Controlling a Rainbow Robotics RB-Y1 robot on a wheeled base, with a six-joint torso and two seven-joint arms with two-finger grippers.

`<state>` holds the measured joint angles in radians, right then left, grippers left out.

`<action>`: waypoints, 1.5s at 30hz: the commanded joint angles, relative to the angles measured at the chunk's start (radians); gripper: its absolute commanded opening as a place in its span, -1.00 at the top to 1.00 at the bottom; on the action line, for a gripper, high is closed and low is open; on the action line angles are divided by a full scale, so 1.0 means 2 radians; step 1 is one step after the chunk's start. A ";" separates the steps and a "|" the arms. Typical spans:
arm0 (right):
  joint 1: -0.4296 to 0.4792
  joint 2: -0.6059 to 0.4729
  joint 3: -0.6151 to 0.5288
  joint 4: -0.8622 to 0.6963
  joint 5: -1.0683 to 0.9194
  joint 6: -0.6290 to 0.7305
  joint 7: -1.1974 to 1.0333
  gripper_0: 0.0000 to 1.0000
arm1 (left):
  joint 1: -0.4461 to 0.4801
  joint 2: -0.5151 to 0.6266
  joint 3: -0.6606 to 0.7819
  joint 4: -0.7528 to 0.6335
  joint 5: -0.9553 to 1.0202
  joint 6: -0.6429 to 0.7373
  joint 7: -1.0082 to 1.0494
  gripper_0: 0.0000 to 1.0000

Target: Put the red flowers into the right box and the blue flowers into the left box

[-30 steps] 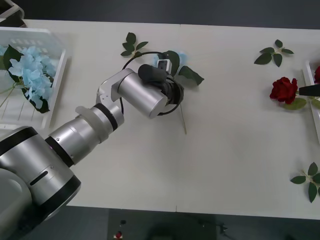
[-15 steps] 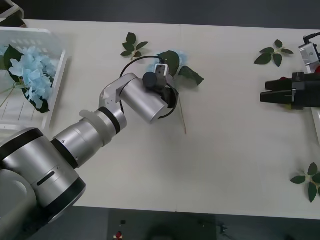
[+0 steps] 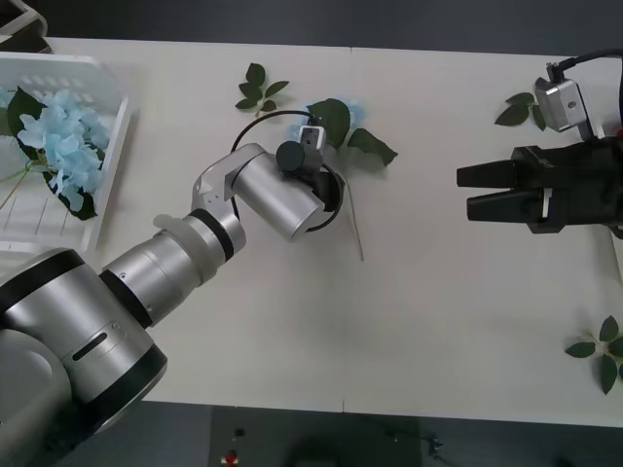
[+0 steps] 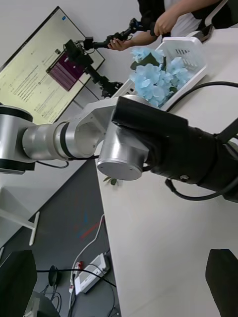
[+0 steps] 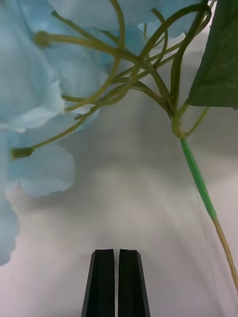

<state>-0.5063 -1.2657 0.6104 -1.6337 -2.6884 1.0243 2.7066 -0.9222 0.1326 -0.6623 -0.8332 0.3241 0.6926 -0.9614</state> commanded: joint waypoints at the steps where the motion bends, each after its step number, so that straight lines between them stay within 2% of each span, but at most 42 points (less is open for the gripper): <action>1: 0.012 -0.020 -0.011 -0.035 -0.005 -0.004 -0.001 -1.00 | -0.001 0.010 0.008 -0.037 0.010 0.001 -0.004 0.05; 2: 0.020 -0.022 -0.016 -0.043 -0.004 -0.007 -0.001 -1.00 | 0.004 0.017 0.008 -0.049 0.017 0.001 -0.004 -0.20; 3: 0.027 -0.024 -0.022 -0.048 -0.005 -0.009 -0.001 -1.00 | 0.007 0.022 0.008 -0.057 0.027 0.001 -0.004 -0.33; 6: 0.054 -0.027 -0.047 -0.067 -0.005 -0.016 -0.001 -1.00 | 0.015 0.040 0.008 -0.092 0.059 0.007 -0.004 -0.63; 8: 0.070 -0.028 -0.063 -0.077 -0.004 -0.020 -0.001 -1.00 | 0.015 0.053 0.008 -0.118 0.076 0.029 -0.006 -0.76; 14: 0.091 -0.028 -0.080 -0.093 -0.005 -0.027 -0.001 -1.00 | 0.015 0.067 0.024 -0.181 0.080 0.096 -0.003 -0.89; 18: 0.094 -0.027 -0.082 -0.093 -0.005 -0.027 -0.001 -1.00 | 0.012 0.060 0.025 -0.183 0.060 0.099 -0.003 -1.00; 23: 0.095 -0.024 -0.083 -0.093 -0.005 -0.029 -0.001 -1.00 | 0.012 0.040 0.026 -0.178 0.019 0.089 -0.003 -1.00; 31: 0.097 -0.024 -0.085 -0.093 -0.005 -0.029 -0.001 -1.00 | 0.006 0.007 0.026 -0.110 0.001 0.007 -0.009 -1.00; 45: 0.098 -0.020 -0.085 -0.093 -0.005 -0.031 -0.001 -1.00 | 0.004 -0.028 0.026 -0.042 -0.036 -0.021 -0.032 -1.00</action>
<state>-0.3061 -1.2888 0.4485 -1.7987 -2.6887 0.9675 2.7066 -0.8799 0.0936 -0.6121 -0.9159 0.2679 0.6584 -0.9776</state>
